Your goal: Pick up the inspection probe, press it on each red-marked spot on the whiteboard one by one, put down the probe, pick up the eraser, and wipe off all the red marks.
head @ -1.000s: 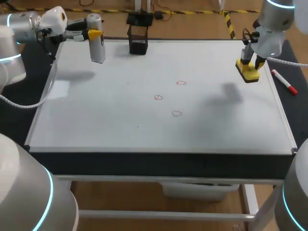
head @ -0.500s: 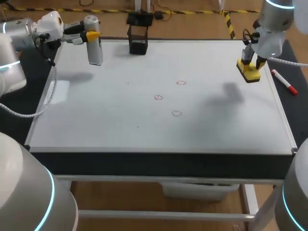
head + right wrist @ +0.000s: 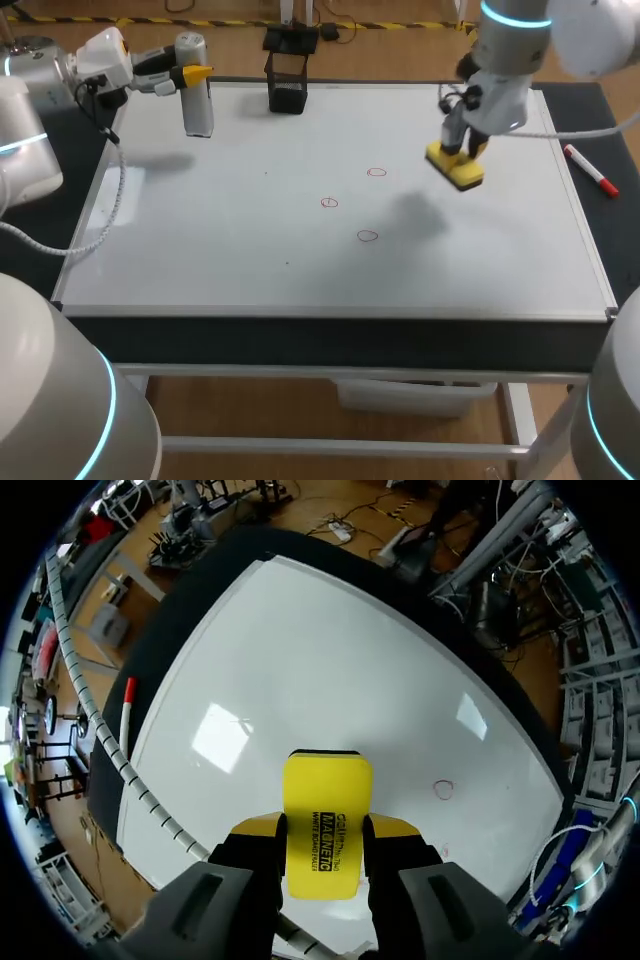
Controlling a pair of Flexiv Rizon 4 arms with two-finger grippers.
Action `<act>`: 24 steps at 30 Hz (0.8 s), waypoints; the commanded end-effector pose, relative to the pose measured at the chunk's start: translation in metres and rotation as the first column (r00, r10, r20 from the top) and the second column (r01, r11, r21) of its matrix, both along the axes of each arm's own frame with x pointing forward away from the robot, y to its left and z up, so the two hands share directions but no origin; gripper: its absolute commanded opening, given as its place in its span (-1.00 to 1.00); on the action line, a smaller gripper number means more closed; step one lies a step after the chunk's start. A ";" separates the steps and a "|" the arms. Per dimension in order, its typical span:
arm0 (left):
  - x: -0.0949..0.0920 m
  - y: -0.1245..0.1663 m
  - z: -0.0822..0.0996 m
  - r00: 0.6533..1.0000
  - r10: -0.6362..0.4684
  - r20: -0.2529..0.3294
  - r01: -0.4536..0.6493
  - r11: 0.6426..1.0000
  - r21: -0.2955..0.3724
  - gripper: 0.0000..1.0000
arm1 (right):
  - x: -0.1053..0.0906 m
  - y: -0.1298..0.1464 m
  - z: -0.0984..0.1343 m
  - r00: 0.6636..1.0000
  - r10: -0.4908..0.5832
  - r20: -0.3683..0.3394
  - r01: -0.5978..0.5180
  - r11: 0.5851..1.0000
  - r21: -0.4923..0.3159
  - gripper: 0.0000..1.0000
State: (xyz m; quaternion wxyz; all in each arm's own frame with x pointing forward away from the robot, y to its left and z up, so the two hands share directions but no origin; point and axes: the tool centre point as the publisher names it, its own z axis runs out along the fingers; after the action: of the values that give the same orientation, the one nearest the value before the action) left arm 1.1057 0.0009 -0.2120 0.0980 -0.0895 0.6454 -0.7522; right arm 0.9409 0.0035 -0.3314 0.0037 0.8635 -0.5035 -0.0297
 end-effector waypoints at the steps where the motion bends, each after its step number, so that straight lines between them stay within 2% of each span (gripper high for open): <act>1: -0.005 -0.002 0.003 0.997 0.076 -0.009 -0.076 0.997 0.000 -1.00 | -0.023 0.035 -0.005 0.999 0.038 0.026 -0.038 0.999 -0.003 -1.00; 7: -0.005 -0.002 0.003 0.997 0.076 -0.009 -0.076 0.997 0.000 -1.00 | -0.048 0.089 -0.003 0.990 0.142 0.018 -0.142 0.989 0.034 -1.00; 14: -0.005 -0.002 0.003 0.997 0.076 -0.009 -0.076 0.997 0.000 -1.00 | -0.057 0.140 -0.008 0.980 0.197 0.028 -0.197 0.980 0.022 -1.00; 20: -0.005 -0.002 0.003 0.997 0.076 -0.009 -0.076 0.997 0.000 -1.00 | -0.051 0.174 -0.019 0.992 0.125 0.026 -0.125 0.992 0.009 -1.00; 24: -0.005 -0.002 0.003 0.997 0.076 -0.009 -0.076 0.997 0.000 -1.00 | -0.041 0.191 -0.026 0.999 0.034 0.019 -0.034 0.999 0.018 -1.00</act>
State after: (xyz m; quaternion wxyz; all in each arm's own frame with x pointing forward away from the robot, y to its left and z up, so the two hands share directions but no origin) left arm 1.1016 -0.0004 -0.2102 0.1217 -0.1172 0.6425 -0.7474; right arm 0.8851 0.1756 -0.3481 -0.0222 0.8762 -0.4806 -0.0279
